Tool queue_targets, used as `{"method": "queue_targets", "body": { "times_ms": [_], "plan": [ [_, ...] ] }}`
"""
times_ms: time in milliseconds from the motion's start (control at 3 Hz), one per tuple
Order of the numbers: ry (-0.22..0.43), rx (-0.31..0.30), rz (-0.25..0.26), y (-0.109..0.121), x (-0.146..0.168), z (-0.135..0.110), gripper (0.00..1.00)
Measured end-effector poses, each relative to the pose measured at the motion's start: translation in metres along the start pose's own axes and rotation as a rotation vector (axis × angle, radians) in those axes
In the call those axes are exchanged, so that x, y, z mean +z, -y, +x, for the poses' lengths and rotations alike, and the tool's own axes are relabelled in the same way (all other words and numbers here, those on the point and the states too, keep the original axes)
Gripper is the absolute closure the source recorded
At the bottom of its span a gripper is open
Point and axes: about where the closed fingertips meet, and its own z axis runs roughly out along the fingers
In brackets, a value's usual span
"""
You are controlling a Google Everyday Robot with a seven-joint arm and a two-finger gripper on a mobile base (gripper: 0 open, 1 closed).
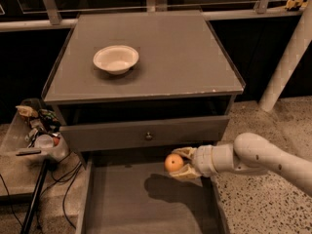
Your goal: Pick orange from middle drawer and place on counter
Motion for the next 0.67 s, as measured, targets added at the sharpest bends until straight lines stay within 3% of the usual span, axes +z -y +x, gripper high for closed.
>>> {"method": "queue_targets", "body": {
  "times_ms": [667],
  "plan": [
    [-0.012, -0.069, 0.038, 0.027, -0.050, -0.047, 1.00]
  ]
}}
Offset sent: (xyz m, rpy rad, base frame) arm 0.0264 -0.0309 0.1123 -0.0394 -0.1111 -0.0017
